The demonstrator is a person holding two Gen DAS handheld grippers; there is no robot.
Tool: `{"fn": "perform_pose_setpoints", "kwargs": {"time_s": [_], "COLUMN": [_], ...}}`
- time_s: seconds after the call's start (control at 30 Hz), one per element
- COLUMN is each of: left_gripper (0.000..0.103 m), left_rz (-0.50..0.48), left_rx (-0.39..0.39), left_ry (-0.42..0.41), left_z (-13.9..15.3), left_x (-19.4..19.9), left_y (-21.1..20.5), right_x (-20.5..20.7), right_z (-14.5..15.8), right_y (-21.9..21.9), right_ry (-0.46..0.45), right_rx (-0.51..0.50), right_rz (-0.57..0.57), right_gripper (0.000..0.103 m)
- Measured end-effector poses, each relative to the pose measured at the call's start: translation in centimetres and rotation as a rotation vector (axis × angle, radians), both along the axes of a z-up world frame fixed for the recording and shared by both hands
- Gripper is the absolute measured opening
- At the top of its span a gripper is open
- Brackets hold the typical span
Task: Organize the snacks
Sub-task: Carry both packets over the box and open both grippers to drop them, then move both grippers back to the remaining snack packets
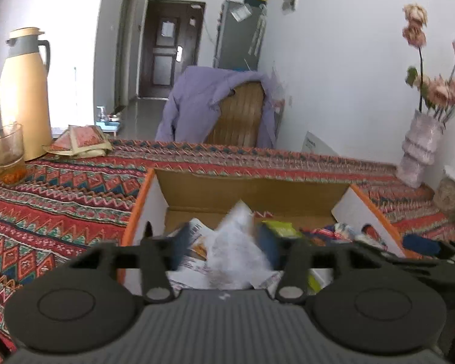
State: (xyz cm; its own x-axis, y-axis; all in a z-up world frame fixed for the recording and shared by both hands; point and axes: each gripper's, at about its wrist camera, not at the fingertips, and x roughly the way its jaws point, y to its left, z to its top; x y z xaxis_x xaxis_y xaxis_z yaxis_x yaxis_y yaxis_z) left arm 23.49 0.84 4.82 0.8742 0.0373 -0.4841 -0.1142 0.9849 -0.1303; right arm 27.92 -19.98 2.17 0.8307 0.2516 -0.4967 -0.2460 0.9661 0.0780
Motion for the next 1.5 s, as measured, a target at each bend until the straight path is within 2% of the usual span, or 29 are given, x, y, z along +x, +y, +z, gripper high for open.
{"fn": "perform_pose_setpoints", "kwargs": {"time_s": [0.03, 0.07, 0.1, 0.13, 0.33, 0.7, 0.9, 1.13, 1.33, 1.5], "left_gripper": [0.075, 0.086, 0.101, 0.103, 0.103, 0.103, 0.103, 0.103, 0.103, 0.103], "left_rz": [0.003, 0.000, 0.002, 0.016, 0.059, 0.016, -0.002, -0.014, -0.030, -0.016], "left_rx": [-0.008, -0.020, -0.036, -0.047, -0.056, -0.065, -0.045, -0.033, -0.016, 0.025], "left_ry": [-0.018, -0.033, -0.041, -0.044, -0.058, -0.099, -0.094, -0.036, 0.013, 0.013], "left_z": [0.2, 0.4, 0.5, 0.7, 1.2, 1.6, 0.6, -1.9, -4.1, -5.8], "left_x": [-0.4, -0.7, -1.1, -1.3, -2.9, -8.5, -11.7, -14.3, -15.6, -15.8], "left_y": [0.2, 0.4, 0.7, 0.8, 1.9, 2.0, 2.0, 2.2, 2.0, 1.6], "right_x": [-0.3, -0.6, -0.8, -1.1, -3.3, -9.9, -12.9, -15.3, -16.5, -16.7], "right_z": [0.2, 0.3, 0.5, 0.7, 1.6, 3.2, 2.0, 0.1, -1.5, -2.8], "right_y": [-0.2, -0.3, -0.5, -0.6, -1.2, -2.6, -3.6, -4.7, -5.9, -7.0], "right_ry": [-0.007, -0.010, -0.013, -0.018, -0.048, -0.130, -0.137, -0.114, -0.077, -0.042], "right_rx": [-0.001, -0.002, -0.003, -0.003, 0.003, -0.008, -0.027, -0.065, -0.068, -0.067], "right_rz": [0.001, 0.001, 0.001, 0.004, 0.020, 0.052, 0.052, 0.060, 0.042, 0.001], "right_gripper": [0.098, 0.102, 0.103, 0.103, 0.103, 0.103, 0.103, 0.103, 0.103, 0.103]}}
